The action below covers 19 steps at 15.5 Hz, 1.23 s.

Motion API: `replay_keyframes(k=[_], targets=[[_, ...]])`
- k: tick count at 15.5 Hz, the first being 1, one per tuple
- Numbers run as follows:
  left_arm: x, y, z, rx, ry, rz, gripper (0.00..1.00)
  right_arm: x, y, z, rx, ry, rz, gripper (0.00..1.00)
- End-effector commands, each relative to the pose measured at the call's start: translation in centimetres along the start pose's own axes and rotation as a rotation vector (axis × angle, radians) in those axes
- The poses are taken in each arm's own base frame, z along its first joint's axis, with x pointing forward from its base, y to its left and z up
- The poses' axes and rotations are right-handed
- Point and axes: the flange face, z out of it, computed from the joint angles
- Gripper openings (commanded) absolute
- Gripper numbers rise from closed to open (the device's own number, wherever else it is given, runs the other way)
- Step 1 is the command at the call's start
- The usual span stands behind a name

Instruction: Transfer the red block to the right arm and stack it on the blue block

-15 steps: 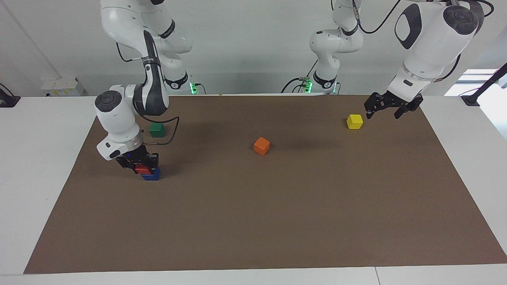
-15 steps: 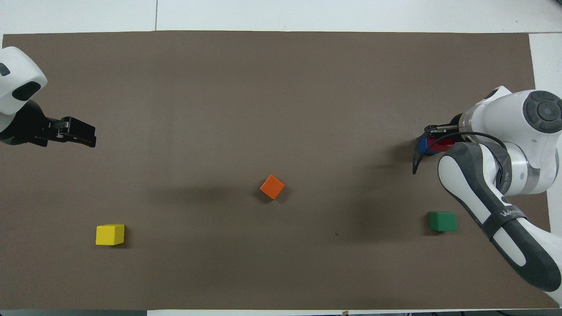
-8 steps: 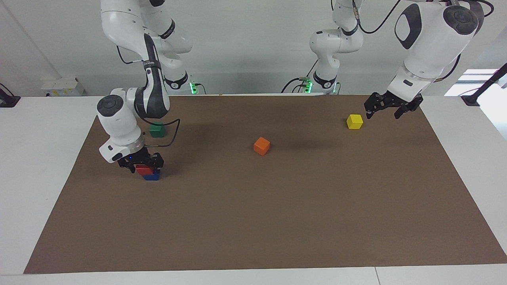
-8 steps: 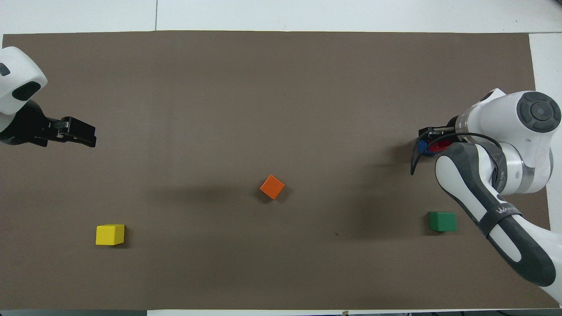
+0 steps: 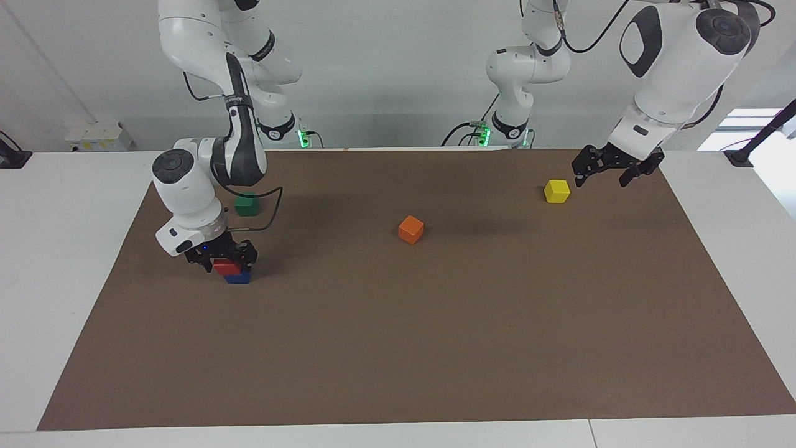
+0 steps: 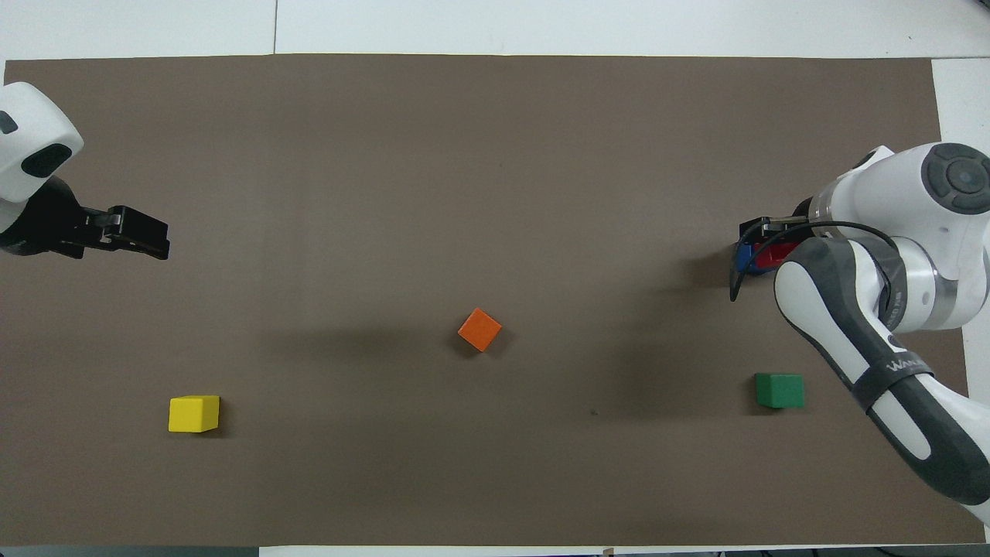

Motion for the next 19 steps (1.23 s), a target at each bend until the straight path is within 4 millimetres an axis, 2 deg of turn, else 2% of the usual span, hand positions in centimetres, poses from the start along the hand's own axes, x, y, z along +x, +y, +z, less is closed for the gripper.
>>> replay_keyframes(k=[1, 4, 7, 9, 12, 14, 19], targets=[[-0.1, -0.1, -0.2, 0.007, 0.015, 0.006, 1.00, -0.1, -0.2, -4.9, 0.006, -0.005, 0.007, 1.00], [-0.3, 0.0, -0.1, 0.007, 0.007, 0.007, 1.00, -1.9, -0.7, -10.1, 0.064, 0.001, 0.037, 1.00], [-0.3, 0.0, -0.3, 0.007, 0.007, 0.007, 1.00, -3.7, -0.5, -14.0, 0.067, -0.009, 0.017, 1.00], [-0.4, 0.0, -0.4, 0.007, 0.009, 0.010, 1.00, -4.8, -0.1, -16.6, 0.065, -0.026, -0.066, 1.00], [-0.3, -0.2, -0.1, 0.007, 0.007, 0.006, 1.00, -5.7, 0.7, -20.0, 0.069, -0.069, -0.100, 1.00], [-0.7, -0.5, -0.7, 0.007, 0.012, 0.001, 1.00, -5.5, 1.1, -21.4, 0.071, -0.109, -0.104, 1.00], [-0.8, -0.8, -0.6, 0.007, 0.012, -0.008, 1.00, -5.2, 1.8, -23.2, 0.030, -0.101, -0.102, 1.00]])
